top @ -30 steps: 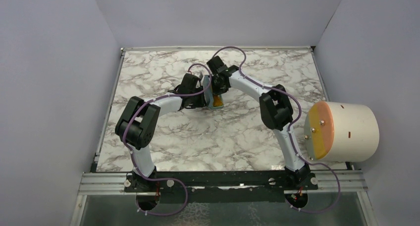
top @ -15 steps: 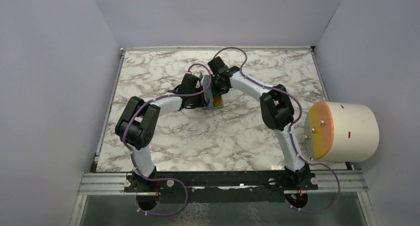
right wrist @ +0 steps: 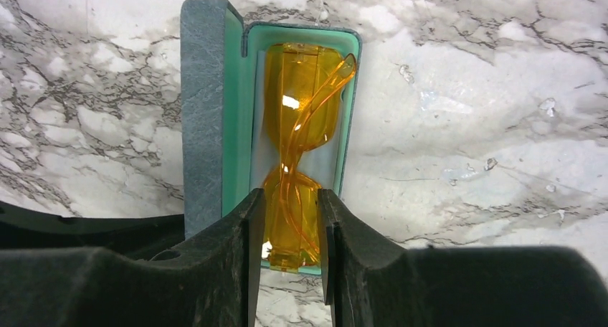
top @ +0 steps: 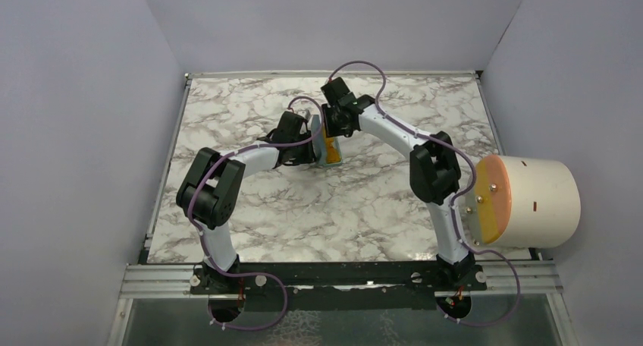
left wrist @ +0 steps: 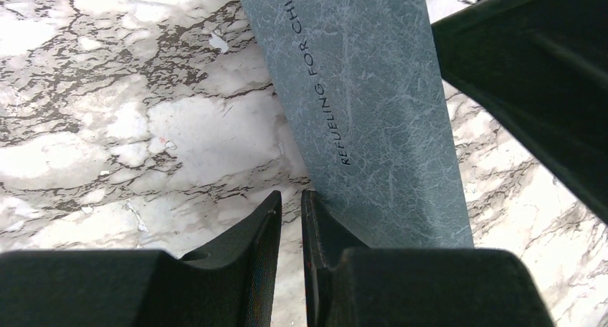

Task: Organize the sunglasses
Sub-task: Place the sunglasses in the sunglasses case.

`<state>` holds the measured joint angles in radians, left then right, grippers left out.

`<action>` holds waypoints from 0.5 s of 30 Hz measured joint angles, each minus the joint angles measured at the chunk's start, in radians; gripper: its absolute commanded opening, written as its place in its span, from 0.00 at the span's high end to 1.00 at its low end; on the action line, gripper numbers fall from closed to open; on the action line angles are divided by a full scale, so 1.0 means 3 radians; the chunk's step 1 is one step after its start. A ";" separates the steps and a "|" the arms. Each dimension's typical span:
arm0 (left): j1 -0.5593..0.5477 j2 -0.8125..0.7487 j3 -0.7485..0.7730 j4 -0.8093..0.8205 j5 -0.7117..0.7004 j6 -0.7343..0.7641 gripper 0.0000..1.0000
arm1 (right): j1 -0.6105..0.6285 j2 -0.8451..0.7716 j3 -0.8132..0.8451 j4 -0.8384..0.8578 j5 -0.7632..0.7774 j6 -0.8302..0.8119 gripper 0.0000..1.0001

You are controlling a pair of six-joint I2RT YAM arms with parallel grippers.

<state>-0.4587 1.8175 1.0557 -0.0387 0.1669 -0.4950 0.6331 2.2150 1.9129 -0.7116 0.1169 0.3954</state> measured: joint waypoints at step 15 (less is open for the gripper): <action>0.0000 -0.0025 0.0425 -0.0329 -0.0150 0.0173 0.80 | -0.0051 -0.0659 -0.0843 0.0243 0.0184 0.0017 0.99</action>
<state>-0.4587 1.8099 1.1831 -0.1375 0.1219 -0.4431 0.6178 2.0174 1.6600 -0.6388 0.1722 0.4004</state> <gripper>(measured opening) 0.195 0.011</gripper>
